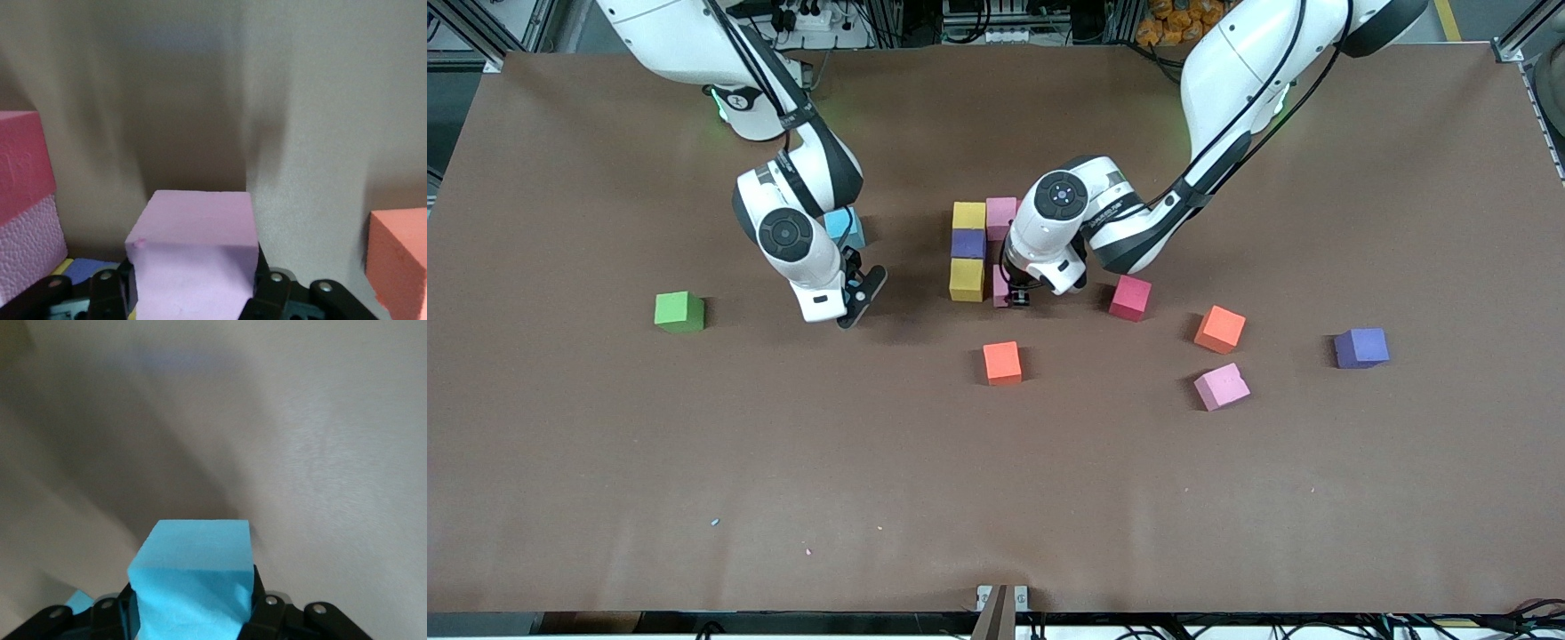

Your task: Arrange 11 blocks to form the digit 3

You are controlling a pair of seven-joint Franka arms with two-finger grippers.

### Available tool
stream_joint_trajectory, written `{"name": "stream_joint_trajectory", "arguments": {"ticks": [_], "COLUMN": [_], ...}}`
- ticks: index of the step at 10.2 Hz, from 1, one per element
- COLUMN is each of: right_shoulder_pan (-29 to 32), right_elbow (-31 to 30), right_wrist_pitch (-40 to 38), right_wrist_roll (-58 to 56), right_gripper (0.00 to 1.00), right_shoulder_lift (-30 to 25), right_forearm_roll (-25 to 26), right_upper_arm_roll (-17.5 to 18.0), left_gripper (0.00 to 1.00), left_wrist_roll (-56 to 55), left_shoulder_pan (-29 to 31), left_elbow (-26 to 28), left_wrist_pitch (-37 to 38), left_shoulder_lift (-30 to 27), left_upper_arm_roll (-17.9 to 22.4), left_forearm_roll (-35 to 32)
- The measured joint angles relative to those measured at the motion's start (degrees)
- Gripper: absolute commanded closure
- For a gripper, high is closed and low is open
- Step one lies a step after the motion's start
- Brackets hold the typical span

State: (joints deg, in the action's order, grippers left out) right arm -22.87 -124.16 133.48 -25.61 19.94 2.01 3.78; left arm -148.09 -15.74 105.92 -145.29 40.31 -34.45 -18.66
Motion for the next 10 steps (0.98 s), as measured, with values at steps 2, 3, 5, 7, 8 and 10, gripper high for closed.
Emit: {"name": "stream_joint_trajectory", "arguments": {"ticks": [2, 3, 5, 7, 8, 10], "right_shoulder_pan": [-0.5, -0.7, -1.4, -2.2, -3.0, -4.2], "right_elbow": [2.6, 3.7, 5.7, 7.0, 7.7, 9.1], "right_wrist_pitch": [-1.3, -1.4, -1.9, -2.0, -2.0, -2.0], "right_wrist_roll": [8.5, 14.2, 25.6, 35.4, 40.9, 46.0], "right_gripper": [1.00, 1.00, 1.00, 1.00, 1.00, 1.00], "right_shoulder_lift": [-0.1, -0.1, -0.1, 0.1, 0.4, 1.3], "right_forearm_roll": [-0.3, -1.3, -5.6, -8.4, -8.6, -8.7], "right_upper_arm_roll": [0.2, 0.2, 0.4, 0.4, 0.5, 0.5], "left_gripper": [1.00, 1.00, 1.00, 1.00, 1.00, 1.00], "left_wrist_roll": [0.0, 0.0, 0.0, 0.0, 0.0, 0.0], "left_shoulder_pan": [-1.0, -2.0, -3.1, -3.2, -3.2, -3.6], "left_elbow": [-0.7, -0.9, -1.5, -1.8, -1.9, -2.0], "left_wrist_pitch": [0.0, 0.0, 0.0, 0.0, 0.0, 0.0], "left_shoulder_lift": [0.5, 0.5, 0.7, 0.9, 1.1, 1.4], "left_upper_arm_roll": [0.7, 1.6, 2.6, 2.7, 2.7, 2.7], "left_forearm_roll": [-0.1, -0.1, -0.1, -0.1, -0.1, -0.1]}}
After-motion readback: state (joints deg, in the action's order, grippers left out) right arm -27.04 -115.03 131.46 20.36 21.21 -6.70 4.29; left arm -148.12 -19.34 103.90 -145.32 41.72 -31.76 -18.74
